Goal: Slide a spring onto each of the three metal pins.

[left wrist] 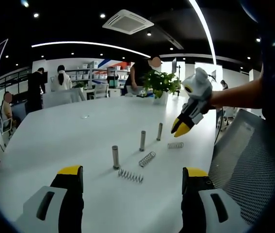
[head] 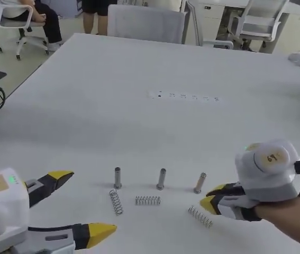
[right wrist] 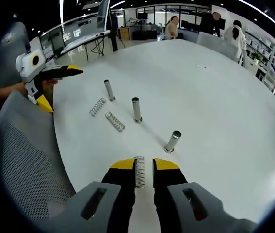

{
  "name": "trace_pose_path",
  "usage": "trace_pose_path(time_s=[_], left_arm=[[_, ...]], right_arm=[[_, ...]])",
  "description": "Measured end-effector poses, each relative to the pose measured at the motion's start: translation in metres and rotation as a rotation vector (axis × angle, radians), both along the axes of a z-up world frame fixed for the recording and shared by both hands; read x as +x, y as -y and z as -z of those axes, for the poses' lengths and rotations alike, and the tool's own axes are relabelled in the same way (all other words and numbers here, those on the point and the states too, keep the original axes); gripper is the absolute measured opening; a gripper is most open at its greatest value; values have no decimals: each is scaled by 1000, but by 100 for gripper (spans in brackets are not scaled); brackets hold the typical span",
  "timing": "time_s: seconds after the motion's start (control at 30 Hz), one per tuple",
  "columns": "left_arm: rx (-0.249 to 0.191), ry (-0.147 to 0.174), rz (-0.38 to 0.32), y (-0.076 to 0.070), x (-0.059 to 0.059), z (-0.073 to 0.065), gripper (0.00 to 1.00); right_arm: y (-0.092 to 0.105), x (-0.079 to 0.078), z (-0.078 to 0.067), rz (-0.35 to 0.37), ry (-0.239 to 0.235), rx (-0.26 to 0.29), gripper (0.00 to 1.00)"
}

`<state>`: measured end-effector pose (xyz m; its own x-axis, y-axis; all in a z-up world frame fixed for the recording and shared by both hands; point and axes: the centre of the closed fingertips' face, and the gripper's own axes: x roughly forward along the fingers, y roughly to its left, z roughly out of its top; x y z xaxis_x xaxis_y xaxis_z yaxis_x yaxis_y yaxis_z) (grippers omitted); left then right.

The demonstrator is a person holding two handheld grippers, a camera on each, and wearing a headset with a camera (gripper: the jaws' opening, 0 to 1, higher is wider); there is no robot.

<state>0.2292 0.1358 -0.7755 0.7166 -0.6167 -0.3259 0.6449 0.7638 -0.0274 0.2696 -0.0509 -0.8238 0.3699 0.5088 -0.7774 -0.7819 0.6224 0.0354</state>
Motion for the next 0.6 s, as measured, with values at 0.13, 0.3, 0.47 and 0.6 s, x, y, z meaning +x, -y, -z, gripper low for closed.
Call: trace_pose_path(time_s=[0.13,0.3,0.47,0.6], left_arm=[[-2,2,0,0,0,-1,81],[-6,3,-4,0,1,-1,81],[-9,3,-5,-1,1,-1,80],[-10,3,-7,-1,1,-1,80]], right_arm=[[-4,-2,9,-26,-30,-38,11],[-6,-2,20,-58,-47,-102,11],[-9,0,25,-62,-70,-131,12],[-9,1,29,-74,-78,-171,12]])
